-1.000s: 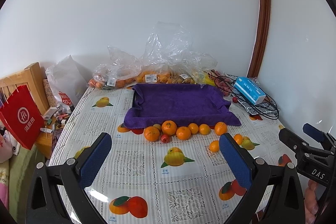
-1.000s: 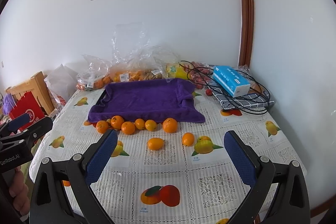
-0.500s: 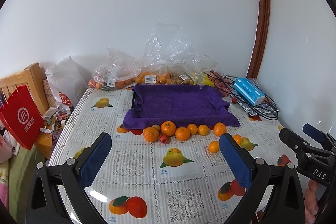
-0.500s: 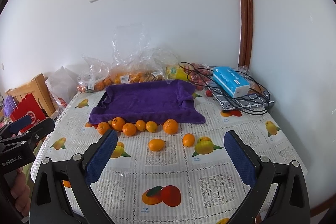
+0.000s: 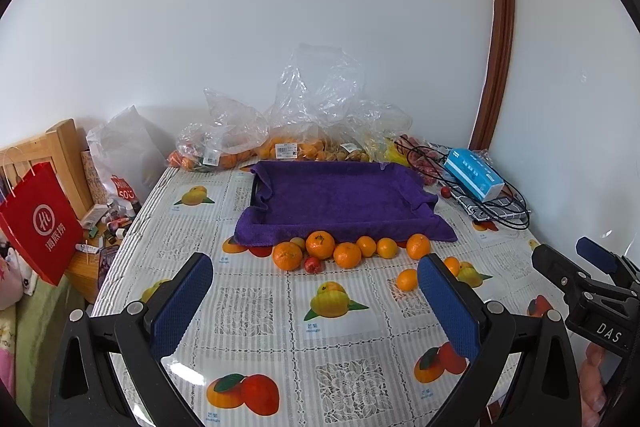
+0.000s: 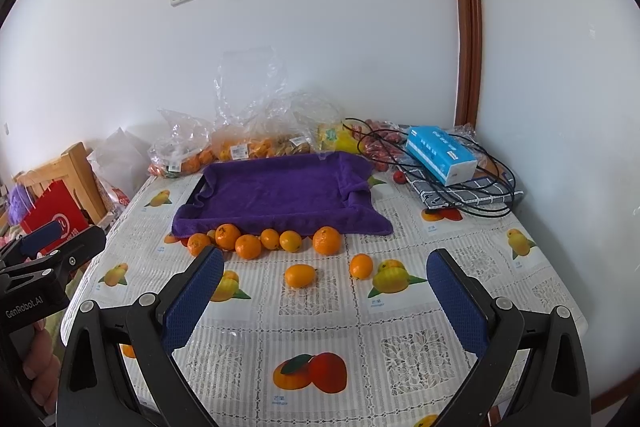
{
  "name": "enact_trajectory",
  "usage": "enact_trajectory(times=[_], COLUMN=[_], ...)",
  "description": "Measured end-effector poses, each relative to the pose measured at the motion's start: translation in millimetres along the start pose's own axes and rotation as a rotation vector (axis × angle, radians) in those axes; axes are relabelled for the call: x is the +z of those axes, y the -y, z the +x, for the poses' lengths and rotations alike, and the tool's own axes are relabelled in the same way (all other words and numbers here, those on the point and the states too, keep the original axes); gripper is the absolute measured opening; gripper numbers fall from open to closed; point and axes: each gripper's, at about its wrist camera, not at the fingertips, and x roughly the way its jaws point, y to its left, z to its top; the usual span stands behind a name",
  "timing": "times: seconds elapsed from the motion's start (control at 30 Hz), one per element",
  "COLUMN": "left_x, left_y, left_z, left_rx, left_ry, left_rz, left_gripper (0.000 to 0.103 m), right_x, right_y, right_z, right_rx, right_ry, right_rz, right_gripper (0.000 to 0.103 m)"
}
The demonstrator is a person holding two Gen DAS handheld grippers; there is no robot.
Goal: Organize fruits
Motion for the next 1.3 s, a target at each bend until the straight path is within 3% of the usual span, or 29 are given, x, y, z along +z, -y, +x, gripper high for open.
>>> enact_trajectory(times=[1.13,1.3], left_x=[3.5,2.8], left_y=[0.3,-0.9], left_z=[3.5,9.9], left_rx=[-0.011,0.019], left_ry=[0.009,0.010], left_rz=[0.002,0.012], left_gripper=[0.103,0.103], right_x=[-2.1,-2.0], right_y=[-5.2,-6.3], right_z=[0.5,9.2], right_rx=[0.018,0.030], right_ry=[0.012,-0.002], right_rz=[-0.022,-0.028], right_gripper=[0.101,0.101])
